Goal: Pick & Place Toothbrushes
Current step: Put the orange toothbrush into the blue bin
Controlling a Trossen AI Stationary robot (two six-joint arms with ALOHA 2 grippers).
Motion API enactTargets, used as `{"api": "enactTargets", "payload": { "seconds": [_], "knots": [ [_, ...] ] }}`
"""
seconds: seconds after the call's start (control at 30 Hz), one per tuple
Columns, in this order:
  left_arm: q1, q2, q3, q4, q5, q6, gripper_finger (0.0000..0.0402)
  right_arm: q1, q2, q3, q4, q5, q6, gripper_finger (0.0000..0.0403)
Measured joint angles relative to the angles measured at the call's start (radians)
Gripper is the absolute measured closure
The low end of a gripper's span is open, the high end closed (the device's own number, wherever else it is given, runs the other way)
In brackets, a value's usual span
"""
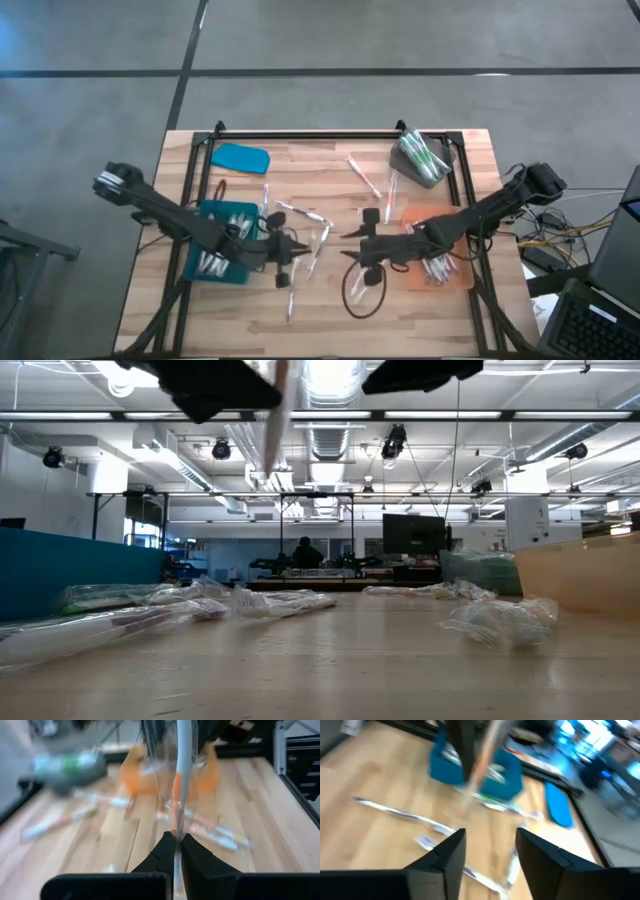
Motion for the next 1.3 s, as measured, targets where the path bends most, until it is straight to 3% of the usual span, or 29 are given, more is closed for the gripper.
{"api": "enactTargets", "payload": {
  "seconds": [0.17, 0.4, 0.57, 0.7, 1.0, 1.3],
  "knots": [
    [-0.013, -0.131, 0.0, -0.267, -0.025, -0.244, 0.0389, -0.007, -0.004, 0.0, -0.07, 0.108, 0.07, 0.0199],
    [-0.053, -0.316, 0.01, -0.584, -0.07, -0.558, 0.0389, -0.047, -0.004, -0.001, -0.161, 0.109, 0.184, 0.0166],
    [-0.065, -0.377, 0.077, -0.936, -0.063, -0.81, 0.0389, -0.072, -0.004, -0.003, -0.218, 0.108, 0.246, 0.0147],
    [-0.065, -0.378, 0.123, -1.205, 0.006, -1.008, 0.0389, -0.084, -0.004, -0.004, -0.233, 0.109, 0.271, 0.0135],
    [-0.065, -0.377, 0.124, -1.457, 0.196, -1.202, 0.0389, -0.085, -0.002, -0.006, -0.234, 0.108, 0.273, 0.0115],
    [-0.065, -0.378, 0.114, -1.527, 0.277, -1.305, 0.0386, -0.084, -0.002, -0.008, -0.234, 0.108, 0.274, 0.0102]
  ]
}}
